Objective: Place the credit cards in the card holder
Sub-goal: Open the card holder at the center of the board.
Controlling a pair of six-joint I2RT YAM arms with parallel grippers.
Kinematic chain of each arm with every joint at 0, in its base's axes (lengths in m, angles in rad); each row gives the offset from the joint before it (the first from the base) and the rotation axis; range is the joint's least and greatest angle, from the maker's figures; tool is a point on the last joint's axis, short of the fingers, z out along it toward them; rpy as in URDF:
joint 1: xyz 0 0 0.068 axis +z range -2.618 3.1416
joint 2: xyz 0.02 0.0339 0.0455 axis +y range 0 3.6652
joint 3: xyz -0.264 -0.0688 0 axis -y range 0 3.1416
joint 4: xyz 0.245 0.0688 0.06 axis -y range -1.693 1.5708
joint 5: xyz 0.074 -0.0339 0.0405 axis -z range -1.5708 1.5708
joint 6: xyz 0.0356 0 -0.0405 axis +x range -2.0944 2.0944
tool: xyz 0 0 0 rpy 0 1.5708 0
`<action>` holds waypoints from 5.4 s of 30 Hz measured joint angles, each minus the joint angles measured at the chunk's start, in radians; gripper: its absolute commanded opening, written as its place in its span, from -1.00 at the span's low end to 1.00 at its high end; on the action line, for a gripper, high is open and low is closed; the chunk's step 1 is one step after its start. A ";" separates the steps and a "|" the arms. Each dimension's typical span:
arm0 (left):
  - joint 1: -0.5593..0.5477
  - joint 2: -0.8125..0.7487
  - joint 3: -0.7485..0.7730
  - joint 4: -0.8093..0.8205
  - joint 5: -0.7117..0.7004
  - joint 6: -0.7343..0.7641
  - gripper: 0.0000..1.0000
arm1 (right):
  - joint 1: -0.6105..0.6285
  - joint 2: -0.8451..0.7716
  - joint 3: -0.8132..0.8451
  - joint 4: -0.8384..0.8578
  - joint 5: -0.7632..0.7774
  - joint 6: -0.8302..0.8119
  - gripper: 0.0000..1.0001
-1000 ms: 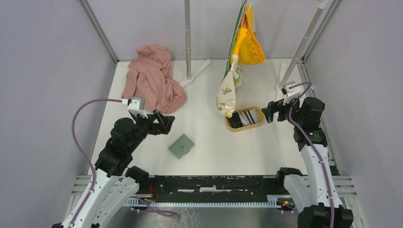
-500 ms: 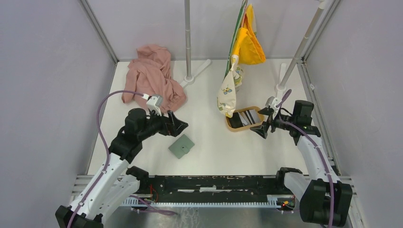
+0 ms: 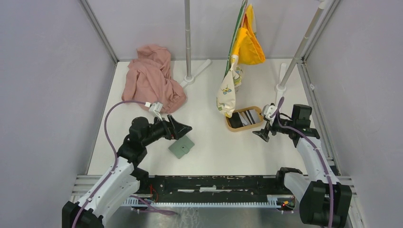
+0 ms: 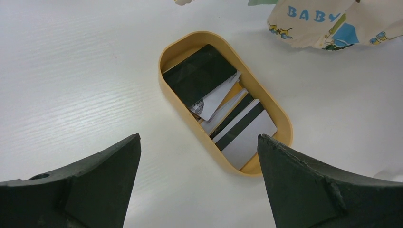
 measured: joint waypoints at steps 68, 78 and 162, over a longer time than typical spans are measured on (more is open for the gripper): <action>-0.612 0.642 -0.064 0.290 -0.578 -0.294 -0.54 | 0.306 0.085 -0.059 -0.054 -0.056 -0.082 0.96; -0.694 0.613 -0.063 0.327 -0.697 -0.321 0.23 | 0.333 0.086 -0.060 -0.055 -0.052 -0.087 0.95; -0.812 0.806 0.077 0.341 -0.607 -0.275 0.33 | 0.696 0.309 -0.078 0.061 0.232 -0.055 -0.63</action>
